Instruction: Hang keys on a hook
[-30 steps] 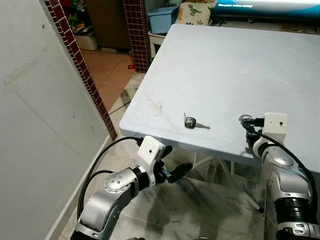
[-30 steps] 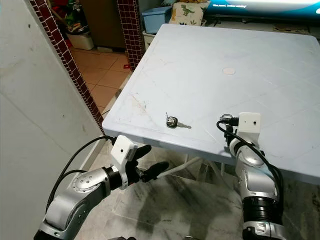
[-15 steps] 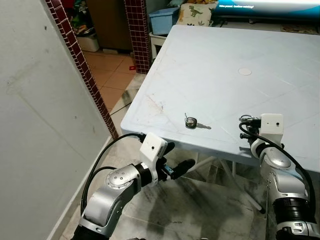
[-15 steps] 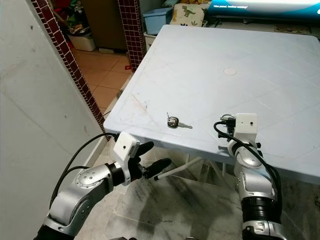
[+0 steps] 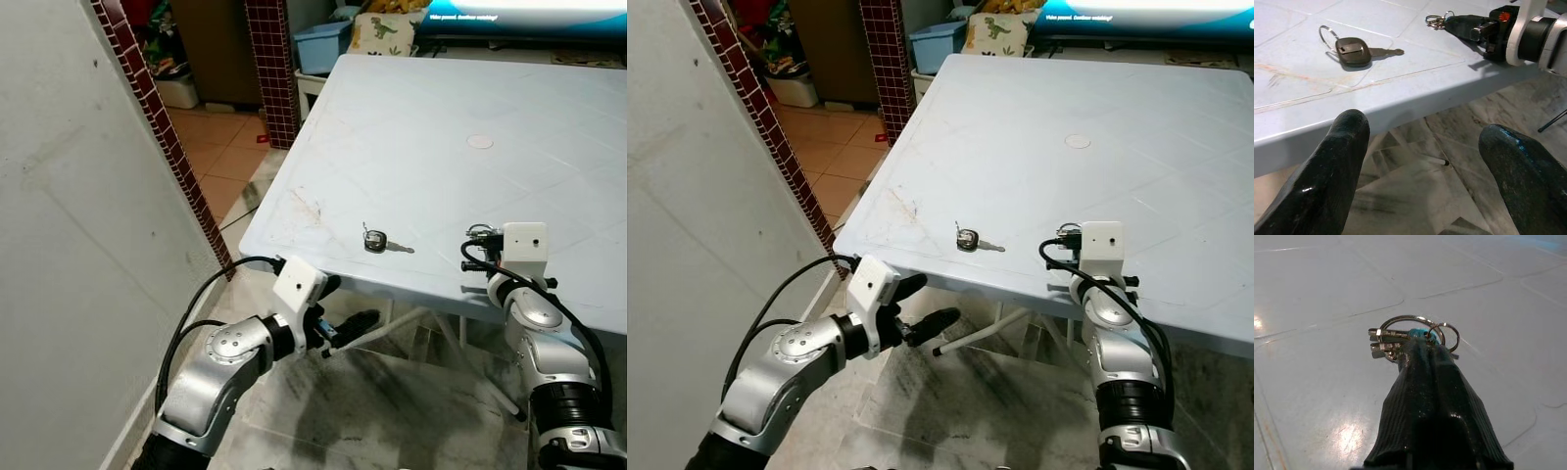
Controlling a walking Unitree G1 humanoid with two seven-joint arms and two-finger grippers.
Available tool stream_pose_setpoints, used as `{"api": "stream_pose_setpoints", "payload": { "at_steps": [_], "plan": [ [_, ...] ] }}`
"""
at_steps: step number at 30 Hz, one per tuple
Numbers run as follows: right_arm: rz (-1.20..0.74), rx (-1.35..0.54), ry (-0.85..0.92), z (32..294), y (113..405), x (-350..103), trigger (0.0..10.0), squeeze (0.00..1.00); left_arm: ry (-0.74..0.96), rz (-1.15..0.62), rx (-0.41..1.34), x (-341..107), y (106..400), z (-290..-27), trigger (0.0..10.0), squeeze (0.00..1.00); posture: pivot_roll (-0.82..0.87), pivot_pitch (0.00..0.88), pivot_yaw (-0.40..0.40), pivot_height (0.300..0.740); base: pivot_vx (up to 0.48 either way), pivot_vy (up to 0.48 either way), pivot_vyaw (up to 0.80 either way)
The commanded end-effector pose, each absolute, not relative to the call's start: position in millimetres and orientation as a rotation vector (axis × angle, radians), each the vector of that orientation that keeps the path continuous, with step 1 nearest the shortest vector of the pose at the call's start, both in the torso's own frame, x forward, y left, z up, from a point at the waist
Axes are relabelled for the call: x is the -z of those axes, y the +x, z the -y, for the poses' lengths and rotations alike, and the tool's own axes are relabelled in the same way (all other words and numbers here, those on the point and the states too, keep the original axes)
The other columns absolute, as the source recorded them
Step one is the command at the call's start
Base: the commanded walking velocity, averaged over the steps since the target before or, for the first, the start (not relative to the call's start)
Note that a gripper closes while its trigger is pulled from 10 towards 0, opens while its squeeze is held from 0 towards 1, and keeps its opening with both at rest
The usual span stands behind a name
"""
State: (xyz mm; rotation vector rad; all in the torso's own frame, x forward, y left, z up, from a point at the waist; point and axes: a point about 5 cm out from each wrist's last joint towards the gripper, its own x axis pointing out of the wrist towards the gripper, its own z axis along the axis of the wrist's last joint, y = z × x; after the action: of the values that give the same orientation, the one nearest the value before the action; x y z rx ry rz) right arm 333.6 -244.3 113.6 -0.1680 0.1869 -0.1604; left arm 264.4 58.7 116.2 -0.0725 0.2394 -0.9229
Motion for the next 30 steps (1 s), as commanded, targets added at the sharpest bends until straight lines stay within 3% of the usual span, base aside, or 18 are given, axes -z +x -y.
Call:
{"api": "stream_pose_setpoints", "payload": {
  "at_steps": [1,13,14,15,16,17,30],
  "plan": [
    [-0.163,0.165,-0.182,244,336,-119,0.0,0.00,-0.069,-0.231,0.913,-117,266,-61,10.0,0.00,-0.05,0.061,0.119,0.740,0.000,0.000,0.00],
    [0.012,0.063,-0.355,220,341,-144,0.0,0.00,-0.067,-0.209,0.898,-121,269,-61,10.0,0.00,-0.04,0.054,0.103,0.740,0.000,0.000,0.00],
    [0.006,0.052,-0.369,218,341,-143,0.7,0.00,-0.069,-0.211,0.888,-120,268,-62,10.0,0.00,-0.03,0.058,0.106,0.740,0.000,0.000,0.00],
    [0.000,0.047,-0.377,218,341,-141,0.7,0.00,-0.071,-0.213,0.883,-120,268,-63,10.0,0.00,-0.03,0.058,0.106,0.740,0.000,0.000,0.00],
    [-0.005,0.055,-0.379,219,342,-140,10.0,0.91,-0.069,-0.215,0.887,-120,267,-63,10.0,0.00,-0.03,0.064,0.104,0.740,0.000,0.000,0.00],
    [-0.017,0.066,-0.377,221,342,-138,10.0,1.00,-0.064,-0.218,0.894,-118,265,-64,10.0,0.00,-0.03,0.055,0.100,0.740,0.000,0.000,0.00],
    [-0.098,0.149,-0.360,252,343,-140,10.0,1.00,-0.081,-0.215,0.868,-117,268,-63,10.0,0.00,-0.04,0.066,0.072,0.740,0.000,0.000,0.00]
  ]
}}
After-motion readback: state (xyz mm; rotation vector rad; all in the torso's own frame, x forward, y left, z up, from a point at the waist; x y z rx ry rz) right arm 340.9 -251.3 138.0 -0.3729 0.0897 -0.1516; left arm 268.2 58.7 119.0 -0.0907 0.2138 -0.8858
